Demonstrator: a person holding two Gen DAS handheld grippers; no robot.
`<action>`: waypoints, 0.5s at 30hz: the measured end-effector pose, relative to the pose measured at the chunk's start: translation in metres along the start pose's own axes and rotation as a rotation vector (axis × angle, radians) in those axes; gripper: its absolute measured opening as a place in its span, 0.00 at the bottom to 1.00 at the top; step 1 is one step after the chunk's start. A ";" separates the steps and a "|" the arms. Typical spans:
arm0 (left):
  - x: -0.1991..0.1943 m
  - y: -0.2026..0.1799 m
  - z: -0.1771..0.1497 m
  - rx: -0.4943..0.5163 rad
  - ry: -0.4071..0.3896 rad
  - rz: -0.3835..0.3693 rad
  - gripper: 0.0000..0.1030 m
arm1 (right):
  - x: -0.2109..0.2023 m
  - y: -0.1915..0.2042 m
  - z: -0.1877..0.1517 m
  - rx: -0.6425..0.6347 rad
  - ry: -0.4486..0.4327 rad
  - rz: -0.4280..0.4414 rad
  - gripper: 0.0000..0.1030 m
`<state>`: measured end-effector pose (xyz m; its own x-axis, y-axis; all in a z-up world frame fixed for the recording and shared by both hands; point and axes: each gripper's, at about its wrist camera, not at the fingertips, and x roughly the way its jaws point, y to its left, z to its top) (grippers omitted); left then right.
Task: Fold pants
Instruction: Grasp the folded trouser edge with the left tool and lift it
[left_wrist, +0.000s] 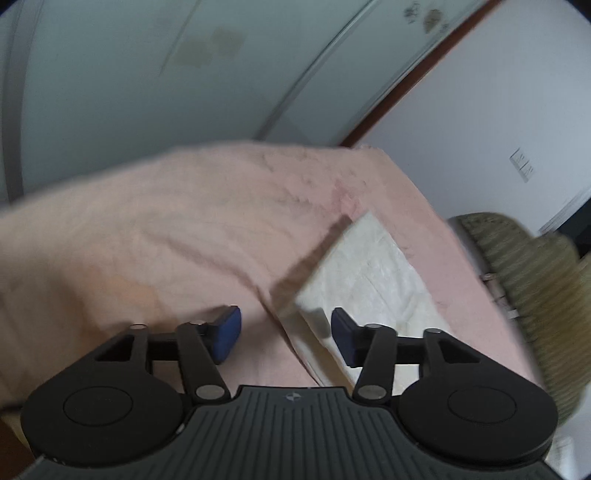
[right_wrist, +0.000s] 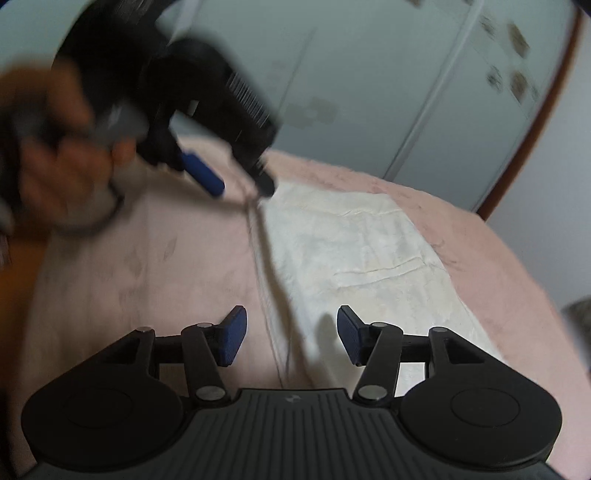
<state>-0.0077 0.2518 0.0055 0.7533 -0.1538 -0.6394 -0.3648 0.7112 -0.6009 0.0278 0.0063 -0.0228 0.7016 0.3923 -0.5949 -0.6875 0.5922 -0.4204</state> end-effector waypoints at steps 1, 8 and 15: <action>0.003 0.005 -0.001 -0.044 0.040 -0.046 0.56 | 0.005 0.004 0.000 -0.014 0.008 -0.016 0.51; 0.033 0.008 -0.003 -0.240 0.151 -0.281 0.74 | 0.024 -0.009 0.012 0.038 -0.028 -0.046 0.24; 0.073 -0.008 0.010 -0.281 0.129 -0.350 0.77 | 0.001 -0.107 -0.006 0.663 -0.126 0.384 0.22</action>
<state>0.0557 0.2417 -0.0321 0.7900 -0.4478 -0.4189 -0.2483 0.3910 -0.8863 0.1010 -0.0605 0.0175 0.4803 0.7087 -0.5167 -0.6586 0.6805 0.3211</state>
